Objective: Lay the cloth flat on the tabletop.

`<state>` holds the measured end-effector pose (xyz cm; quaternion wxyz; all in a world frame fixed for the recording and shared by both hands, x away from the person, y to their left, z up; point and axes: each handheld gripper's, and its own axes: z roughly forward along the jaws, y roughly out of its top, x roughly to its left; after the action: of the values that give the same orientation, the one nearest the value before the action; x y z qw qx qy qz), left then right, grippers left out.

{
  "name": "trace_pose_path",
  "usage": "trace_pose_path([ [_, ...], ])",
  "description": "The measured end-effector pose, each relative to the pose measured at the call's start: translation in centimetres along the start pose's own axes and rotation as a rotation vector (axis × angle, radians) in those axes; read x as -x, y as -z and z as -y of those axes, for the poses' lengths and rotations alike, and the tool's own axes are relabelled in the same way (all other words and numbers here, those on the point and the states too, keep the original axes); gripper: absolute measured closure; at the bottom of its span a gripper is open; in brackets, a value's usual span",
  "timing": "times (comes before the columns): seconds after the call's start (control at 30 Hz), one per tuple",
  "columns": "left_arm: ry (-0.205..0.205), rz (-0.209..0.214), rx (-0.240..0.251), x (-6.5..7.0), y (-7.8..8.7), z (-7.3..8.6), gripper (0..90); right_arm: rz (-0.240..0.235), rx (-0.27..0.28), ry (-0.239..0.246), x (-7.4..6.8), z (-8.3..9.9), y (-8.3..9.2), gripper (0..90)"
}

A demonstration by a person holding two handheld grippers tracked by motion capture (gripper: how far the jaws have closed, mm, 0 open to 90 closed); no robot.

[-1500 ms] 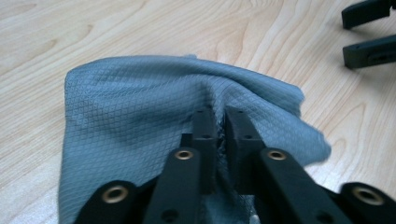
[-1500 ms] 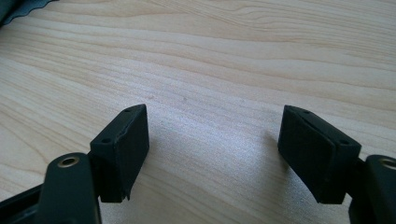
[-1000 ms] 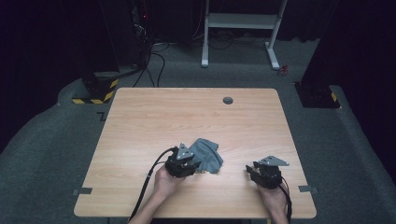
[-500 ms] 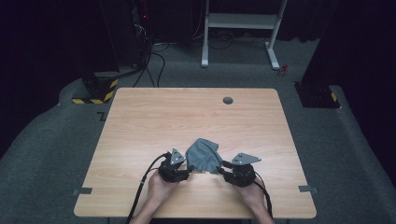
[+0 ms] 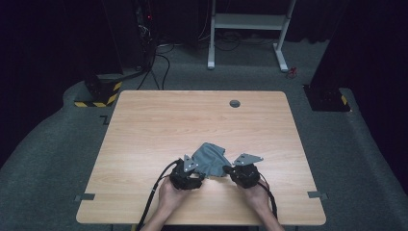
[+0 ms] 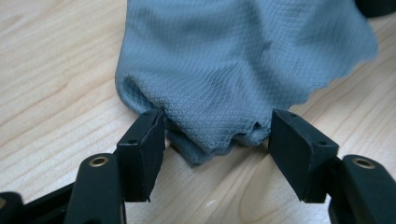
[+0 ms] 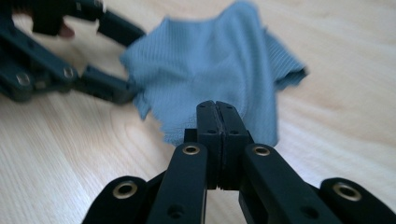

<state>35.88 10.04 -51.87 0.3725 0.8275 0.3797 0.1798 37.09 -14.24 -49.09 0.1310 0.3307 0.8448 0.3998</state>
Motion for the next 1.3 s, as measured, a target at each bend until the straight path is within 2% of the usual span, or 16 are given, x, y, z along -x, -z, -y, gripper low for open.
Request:
trace_pose_path([
  [0.07,0.009,0.050,0.031,0.0,0.4,-0.5,36.2,0.003,0.014,-0.001,0.3,-0.6,0.4,89.5],
  [0.13,-0.005,0.071,0.038,0.3,0.6,-1.3,35.5,0.005,0.018,0.002,0.4,-1.2,0.4,89.5],
  [0.23,-0.025,0.091,0.041,0.7,0.4,-2.6,35.3,0.000,0.017,0.008,0.3,-2.0,0.0,89.5],
  [0.37,-0.071,0.086,0.022,1.4,-0.6,-4.2,37.9,-0.005,0.023,0.015,0.0,-2.8,-0.5,89.4],
  [0.4,-0.077,0.101,0.010,1.5,-1.0,-4.5,43.2,-0.007,0.026,0.016,0.0,-2.9,-0.6,89.4],
  [0.47,-0.086,0.118,-0.003,1.4,-1.3,-4.8,63.6,-0.011,0.032,0.013,0.0,-3.1,-0.6,89.1],
  [0.5,-0.090,0.137,-0.017,1.3,-1.6,-5.1,63.6,-0.011,0.032,0.013,0.0,-3.1,-0.6,89.1],
  [0.53,-0.098,0.146,-0.030,1.2,-1.9,-5.6,81.8,-0.013,0.041,0.006,0.0,-3.1,-0.5,87.8],
  [0.57,-0.095,0.149,-0.030,1.1,-1.9,-5.8,85.7,-0.013,0.047,0.005,0.0,-3.1,-0.4,85.7],
  [0.63,-0.090,0.148,-0.024,0.9,-1.8,-6.0,88.4,-0.015,0.062,-0.005,0.0,-2.8,-0.1,81.7],
  [0.8,-0.018,0.113,0.024,-1.3,-0.7,-7.1,88.7,0.017,0.094,0.019,-0.6,-1.2,0.7,76.9],
  [0.93,0.023,0.093,0.032,-2.8,-0.1,-7.2,88.7,0.031,0.009,0.047,-1.3,-0.1,-0.7,71.8],
  [1.1,0.064,0.069,0.047,-4.4,0.8,-7.0,88.7,0.060,-0.076,0.038,-1.1,0.3,-2.9,69.5],
  [1.17,0.077,0.058,0.052,-5.0,1.1,-6.9,88.7,0.076,-0.097,0.049,-1.0,0.4,-3.4,72.9],
  [1.23,0.082,0.043,0.051,-5.5,1.4,-6.8,88.7,0.068,-0.097,0.044,-0.9,0.5,-3.4,83.8],
  [1.3,0.082,0.023,0.049,-6.0,1.6,-6.7,88.7,0.072,-0.101,0.062,-0.8,0.5,-3.3,88.3],
])
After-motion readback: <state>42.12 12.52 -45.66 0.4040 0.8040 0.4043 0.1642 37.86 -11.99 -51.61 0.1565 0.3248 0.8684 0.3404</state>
